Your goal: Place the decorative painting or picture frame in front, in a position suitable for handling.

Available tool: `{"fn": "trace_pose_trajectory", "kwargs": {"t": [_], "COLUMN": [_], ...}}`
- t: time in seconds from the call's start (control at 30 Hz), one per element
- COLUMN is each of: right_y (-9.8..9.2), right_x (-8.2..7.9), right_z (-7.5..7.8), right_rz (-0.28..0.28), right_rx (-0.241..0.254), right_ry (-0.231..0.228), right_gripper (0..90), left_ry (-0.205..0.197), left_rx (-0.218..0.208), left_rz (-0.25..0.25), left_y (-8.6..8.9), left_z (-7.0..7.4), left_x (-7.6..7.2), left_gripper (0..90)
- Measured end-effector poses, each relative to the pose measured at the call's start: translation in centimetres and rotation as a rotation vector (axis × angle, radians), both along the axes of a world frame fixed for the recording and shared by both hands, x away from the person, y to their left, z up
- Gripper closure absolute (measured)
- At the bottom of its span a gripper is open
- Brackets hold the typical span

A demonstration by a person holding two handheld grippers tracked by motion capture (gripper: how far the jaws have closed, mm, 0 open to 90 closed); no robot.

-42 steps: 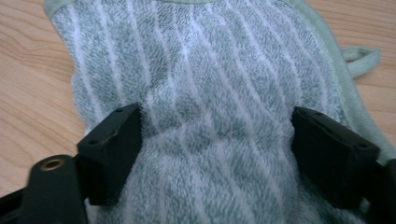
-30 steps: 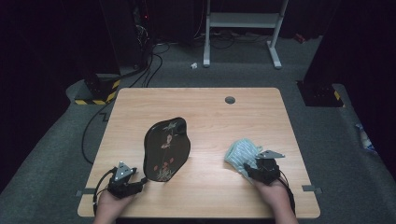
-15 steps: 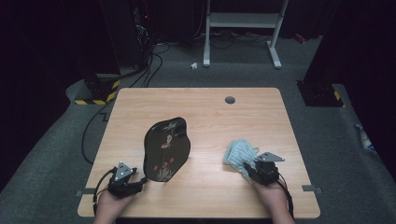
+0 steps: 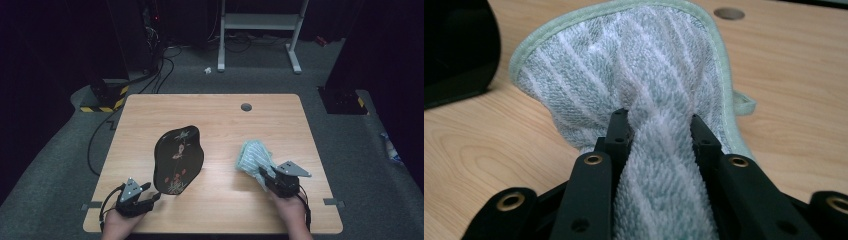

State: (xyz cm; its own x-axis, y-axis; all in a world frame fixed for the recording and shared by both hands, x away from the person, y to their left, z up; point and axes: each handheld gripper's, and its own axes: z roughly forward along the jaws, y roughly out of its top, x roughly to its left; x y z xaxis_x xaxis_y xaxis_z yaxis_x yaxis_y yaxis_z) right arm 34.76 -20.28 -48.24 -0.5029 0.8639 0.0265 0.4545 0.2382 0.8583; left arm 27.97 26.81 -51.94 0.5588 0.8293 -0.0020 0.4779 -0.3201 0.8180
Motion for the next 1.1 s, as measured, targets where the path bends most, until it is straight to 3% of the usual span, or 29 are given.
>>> {"fn": "trace_pose_trajectory", "kwargs": {"t": [0.2, 0.6, 0.73, 0.97, 1.1], "right_y": [1.3, 4.2, 5.2, 8.1, 9.9], "right_x": [-0.1, -1.1, -1.4, -1.6, -1.1], "right_z": [0.8, 2.4, 3.2, 5.3, 6.9], "right_rz": [0.029, 0.107, 0.122, 0.165, 0.175], "right_rx": [0.032, 0.077, 0.094, 0.125, 0.112], "right_ry": [-0.044, -0.111, -0.14, -0.194, -0.224], "right_gripper": [69.6, 69.6, 69.6, 69.6, 69.5], "left_ry": [-0.028, -0.082, -0.085, -0.113, -0.123], "left_rx": [0.0, -0.099, -0.158, -0.191, -0.2], "left_rz": [-0.031, -0.038, -0.038, -0.041, -0.06], "left_y": [-0.9, -1.9, -2.2, -2.7, -2.9], "left_z": [0.6, 1.8, 2.1, 2.2, 2.1], "left_x": [-1.3, -2.2, -1.9, -1.4, -1.2], "left_gripper": [41.7, 41.5, 45.0, 55.5, 61.5]}}
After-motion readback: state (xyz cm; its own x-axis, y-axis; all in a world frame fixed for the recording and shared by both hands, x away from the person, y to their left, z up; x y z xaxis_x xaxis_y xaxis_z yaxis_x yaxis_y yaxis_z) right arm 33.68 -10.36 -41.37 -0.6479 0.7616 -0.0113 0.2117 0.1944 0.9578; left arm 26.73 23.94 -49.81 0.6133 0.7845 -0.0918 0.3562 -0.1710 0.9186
